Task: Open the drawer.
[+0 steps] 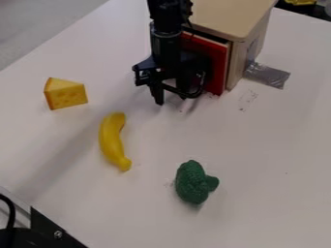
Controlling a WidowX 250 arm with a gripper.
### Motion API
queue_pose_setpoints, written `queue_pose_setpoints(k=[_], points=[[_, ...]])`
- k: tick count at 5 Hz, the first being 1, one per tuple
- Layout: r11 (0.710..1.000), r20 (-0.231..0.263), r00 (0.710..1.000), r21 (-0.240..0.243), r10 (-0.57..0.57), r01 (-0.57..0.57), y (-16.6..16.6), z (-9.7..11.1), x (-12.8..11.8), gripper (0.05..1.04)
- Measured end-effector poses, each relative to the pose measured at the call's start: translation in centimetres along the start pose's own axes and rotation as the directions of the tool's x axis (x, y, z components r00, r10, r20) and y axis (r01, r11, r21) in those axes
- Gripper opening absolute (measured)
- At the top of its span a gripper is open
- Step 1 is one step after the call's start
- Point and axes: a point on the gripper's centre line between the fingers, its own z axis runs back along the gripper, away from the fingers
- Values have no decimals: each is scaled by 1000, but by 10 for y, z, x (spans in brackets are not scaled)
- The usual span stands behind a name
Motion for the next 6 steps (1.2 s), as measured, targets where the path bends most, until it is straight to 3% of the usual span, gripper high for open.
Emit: queue_pose_setpoints(k=[5, 6], points=[[1000, -43, 999, 21, -1, 2, 37, -9, -37, 556], [1000, -50, 999, 25, -9, 10, 40, -9, -41, 633]])
